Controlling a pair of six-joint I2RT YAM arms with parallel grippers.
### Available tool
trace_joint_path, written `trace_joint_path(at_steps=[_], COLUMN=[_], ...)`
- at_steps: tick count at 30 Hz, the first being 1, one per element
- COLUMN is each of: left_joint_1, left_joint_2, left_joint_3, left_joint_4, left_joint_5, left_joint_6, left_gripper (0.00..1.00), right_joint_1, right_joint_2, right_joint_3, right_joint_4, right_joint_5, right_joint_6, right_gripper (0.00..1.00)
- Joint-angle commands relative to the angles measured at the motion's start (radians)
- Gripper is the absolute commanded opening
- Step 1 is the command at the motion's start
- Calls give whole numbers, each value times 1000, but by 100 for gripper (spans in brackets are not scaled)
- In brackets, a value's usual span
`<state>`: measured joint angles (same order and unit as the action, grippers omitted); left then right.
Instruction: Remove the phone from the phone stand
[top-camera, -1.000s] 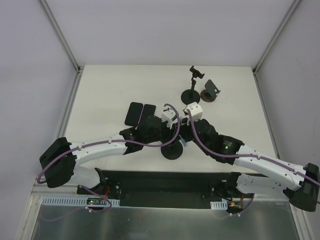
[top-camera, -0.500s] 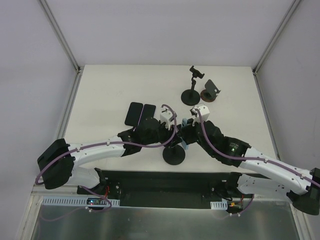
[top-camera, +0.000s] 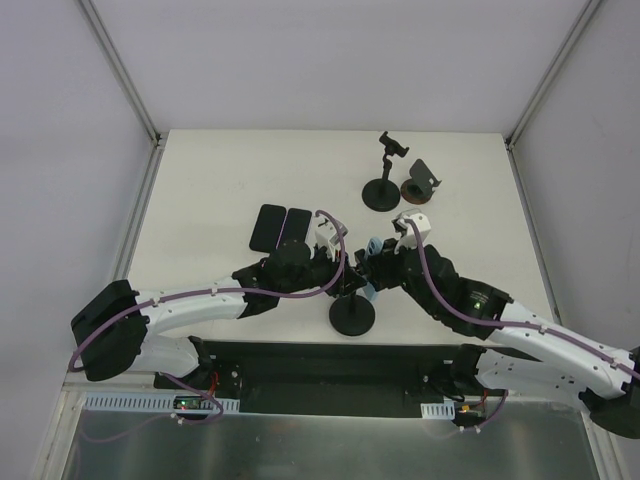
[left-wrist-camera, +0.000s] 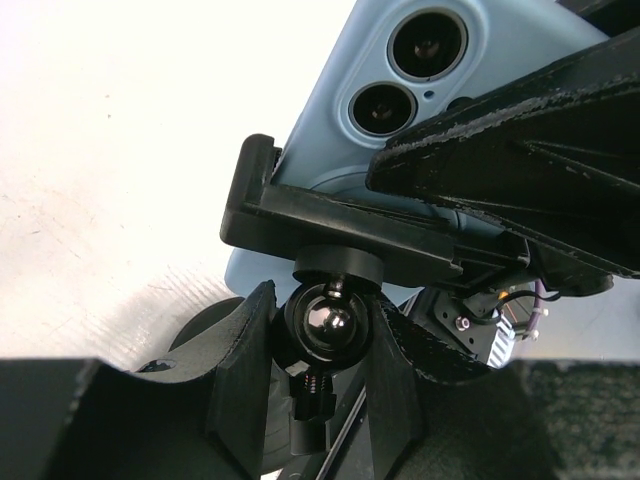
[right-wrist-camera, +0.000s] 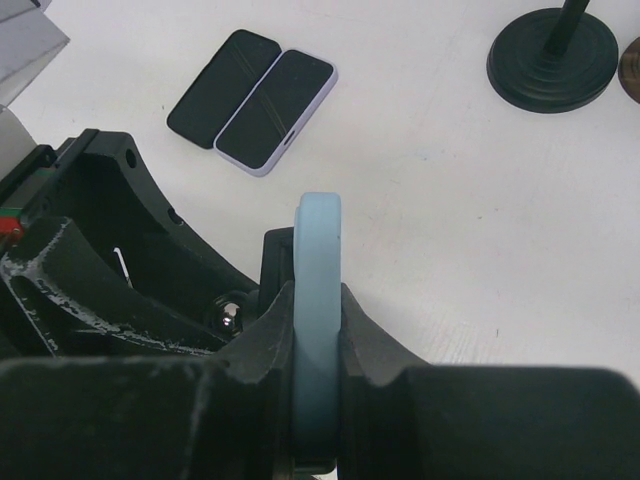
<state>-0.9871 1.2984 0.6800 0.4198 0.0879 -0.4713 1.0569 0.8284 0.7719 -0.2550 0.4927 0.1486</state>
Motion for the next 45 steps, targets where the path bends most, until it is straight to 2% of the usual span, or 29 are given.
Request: trace_joint_path(at_steps=[1,6,11,16,20,24,30,34,38,45], left_joint_1=[116,82,35,28,119,174,274,291,280,217], left_joint_2=[-2,-14,-39,-42,-56,-39,-10,1,-7,-10], left_joint_3=[-66,-77,-73,-42,-45,-11,50,70,33,-29], left_joint_4=[-190,-190,-162,-185,-211,-230,-250,-251,-191,-158], left_joint_5=[-303,-343,-390,-438,-402,-427,-456,-421,-355,-370], left_joint_6=[5,34,118,152,111,131,154,174,180,180], left_gripper=[0,0,0,0,0,0,0,0,0,0], right_joint_1=[-31,-43,-43,-26,-5,-2,5,5,2,-37], right_joint_2=[-129,-98,-26,70,69,58,49,29,-3,-74], right_joint_3=[43,53,76,104,121,139,167,150,159,194], right_joint_4=[-92,-78,-49,-76,-110,-174,-375,-480,-443,-319], right_joint_5=[185,159,-52,-146,-151,-158,-134,-91,-34,72], right_joint_6=[-66,-127,-243,-319,-362,-382,-380,-351,-301,-262], right_gripper=[1,1,1,1,1,1,1,1,1,1])
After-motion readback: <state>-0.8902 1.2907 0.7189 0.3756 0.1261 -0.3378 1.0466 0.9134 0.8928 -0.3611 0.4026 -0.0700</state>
